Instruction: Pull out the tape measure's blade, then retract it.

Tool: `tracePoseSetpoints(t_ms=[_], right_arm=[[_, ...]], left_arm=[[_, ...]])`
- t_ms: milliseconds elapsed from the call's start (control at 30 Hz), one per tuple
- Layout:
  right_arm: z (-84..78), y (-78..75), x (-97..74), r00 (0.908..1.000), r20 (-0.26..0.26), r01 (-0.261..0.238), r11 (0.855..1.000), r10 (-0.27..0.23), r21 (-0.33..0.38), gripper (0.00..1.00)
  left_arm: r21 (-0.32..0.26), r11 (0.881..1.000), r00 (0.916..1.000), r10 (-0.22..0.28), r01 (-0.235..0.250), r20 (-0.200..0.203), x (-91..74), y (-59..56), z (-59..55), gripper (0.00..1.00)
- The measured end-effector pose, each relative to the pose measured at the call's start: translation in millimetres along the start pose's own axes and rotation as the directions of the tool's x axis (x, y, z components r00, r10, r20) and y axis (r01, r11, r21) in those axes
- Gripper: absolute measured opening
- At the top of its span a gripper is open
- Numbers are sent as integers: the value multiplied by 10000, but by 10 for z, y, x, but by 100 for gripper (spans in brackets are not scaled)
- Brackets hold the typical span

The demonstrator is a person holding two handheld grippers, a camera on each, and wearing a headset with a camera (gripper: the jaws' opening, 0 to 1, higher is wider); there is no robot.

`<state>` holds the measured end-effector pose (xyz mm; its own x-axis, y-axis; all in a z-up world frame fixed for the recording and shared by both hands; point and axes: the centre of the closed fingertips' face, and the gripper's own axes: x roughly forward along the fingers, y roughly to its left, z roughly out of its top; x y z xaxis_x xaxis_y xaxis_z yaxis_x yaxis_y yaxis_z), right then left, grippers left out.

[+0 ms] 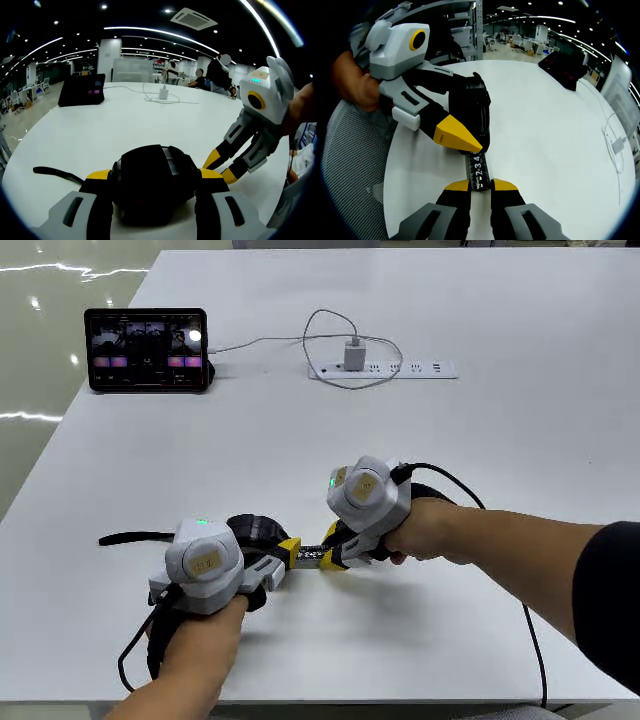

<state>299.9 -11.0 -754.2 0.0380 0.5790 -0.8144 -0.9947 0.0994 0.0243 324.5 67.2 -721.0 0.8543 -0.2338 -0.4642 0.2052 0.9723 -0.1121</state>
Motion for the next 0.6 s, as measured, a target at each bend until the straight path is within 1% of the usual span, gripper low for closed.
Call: tracePoseSetpoints(t_ms=[133,200,600], right_arm=[[18,3,15,10000,-27,11,10000,-10,29,11],[29,3,26,10000,-11,35,9999,-35,162,11],[77,5,59,9999,133,-18,9999,16,126,11]], left_arm=[[-5,10000,10000,2,-2,-4,-1,0,2,62],[-5,10000,10000,0,0,2,-1,0,1,62],[-30,10000,10000,-1,1,23,-2,0,2,62]])
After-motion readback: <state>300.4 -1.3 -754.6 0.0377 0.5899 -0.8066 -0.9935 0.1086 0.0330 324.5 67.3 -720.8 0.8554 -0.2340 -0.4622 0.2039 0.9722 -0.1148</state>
